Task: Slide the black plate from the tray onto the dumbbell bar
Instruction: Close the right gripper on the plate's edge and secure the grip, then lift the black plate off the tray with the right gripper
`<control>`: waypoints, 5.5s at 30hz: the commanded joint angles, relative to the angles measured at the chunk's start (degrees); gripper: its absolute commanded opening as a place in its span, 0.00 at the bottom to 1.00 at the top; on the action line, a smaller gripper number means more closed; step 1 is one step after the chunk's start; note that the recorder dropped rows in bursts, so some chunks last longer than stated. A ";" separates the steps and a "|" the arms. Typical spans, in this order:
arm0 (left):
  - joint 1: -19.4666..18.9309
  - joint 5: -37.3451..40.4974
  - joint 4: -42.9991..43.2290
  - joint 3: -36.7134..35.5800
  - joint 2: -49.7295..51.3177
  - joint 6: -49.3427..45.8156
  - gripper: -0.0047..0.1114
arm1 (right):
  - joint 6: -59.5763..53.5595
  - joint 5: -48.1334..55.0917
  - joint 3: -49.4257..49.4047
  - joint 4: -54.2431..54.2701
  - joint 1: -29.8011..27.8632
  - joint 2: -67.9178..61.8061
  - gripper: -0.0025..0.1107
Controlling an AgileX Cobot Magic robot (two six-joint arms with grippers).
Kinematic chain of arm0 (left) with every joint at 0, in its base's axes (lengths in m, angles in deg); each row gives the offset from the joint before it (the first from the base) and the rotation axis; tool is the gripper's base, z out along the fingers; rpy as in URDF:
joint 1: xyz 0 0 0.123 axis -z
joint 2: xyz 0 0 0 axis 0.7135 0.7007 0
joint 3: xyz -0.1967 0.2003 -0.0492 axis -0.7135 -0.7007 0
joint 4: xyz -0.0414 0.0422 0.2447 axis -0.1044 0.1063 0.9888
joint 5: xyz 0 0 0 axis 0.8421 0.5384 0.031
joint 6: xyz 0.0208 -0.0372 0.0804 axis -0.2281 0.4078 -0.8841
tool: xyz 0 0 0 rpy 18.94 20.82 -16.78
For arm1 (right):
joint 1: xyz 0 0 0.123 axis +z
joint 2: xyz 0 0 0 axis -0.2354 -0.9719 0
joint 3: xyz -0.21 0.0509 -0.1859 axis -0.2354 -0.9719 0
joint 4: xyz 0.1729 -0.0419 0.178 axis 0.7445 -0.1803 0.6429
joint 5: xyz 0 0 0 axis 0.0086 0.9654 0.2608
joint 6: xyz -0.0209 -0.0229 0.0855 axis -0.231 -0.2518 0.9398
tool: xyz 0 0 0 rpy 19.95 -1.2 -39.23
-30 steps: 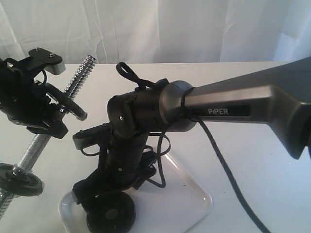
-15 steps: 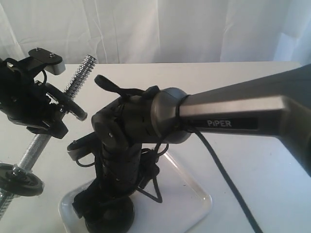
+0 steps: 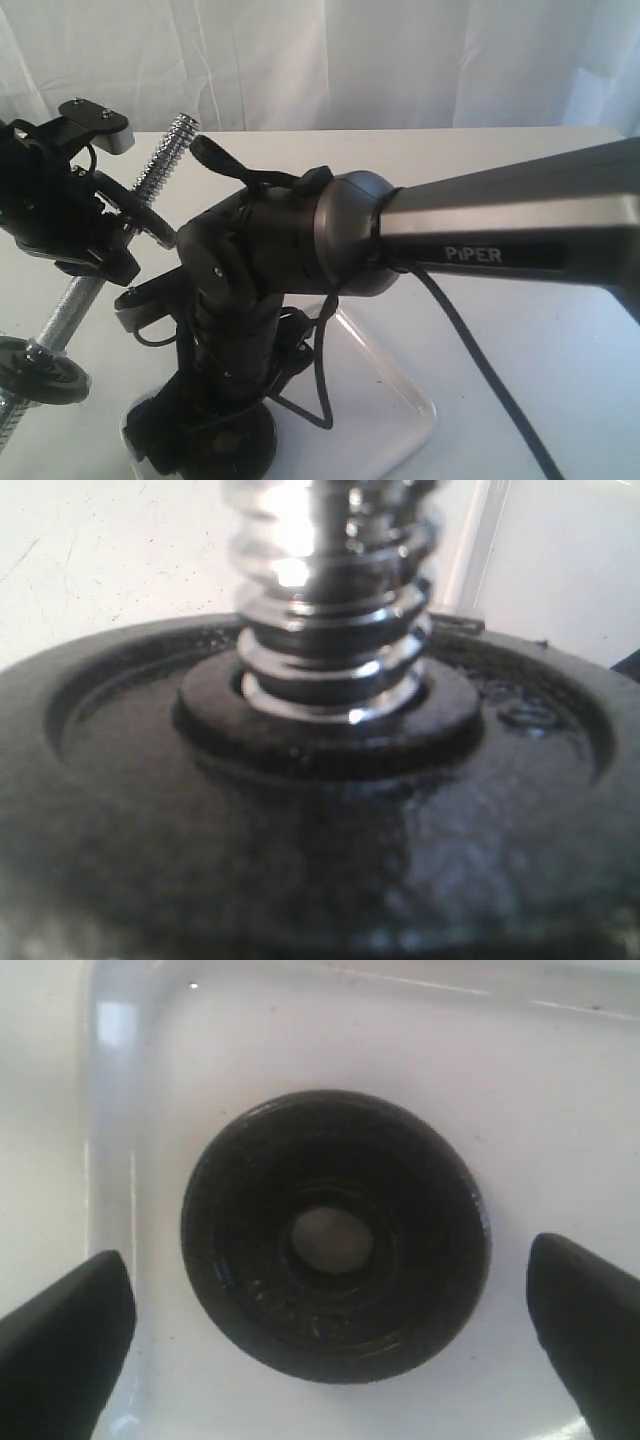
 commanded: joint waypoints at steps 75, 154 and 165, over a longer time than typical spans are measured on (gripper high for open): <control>0.00 -0.88 -3.75 2.07 -3.15 0.54 0.04 | -2.77 -1.21 -0.24 -6.12 2.79 -5.86 0.95; 0.00 11.60 -21.18 2.07 -3.05 -27.14 0.04 | -36.73 21.79 5.27 65.35 -46.14 12.28 0.02; 0.00 12.90 -21.66 2.07 -2.84 -28.62 0.04 | -36.07 21.79 5.91 65.93 -42.88 12.28 0.02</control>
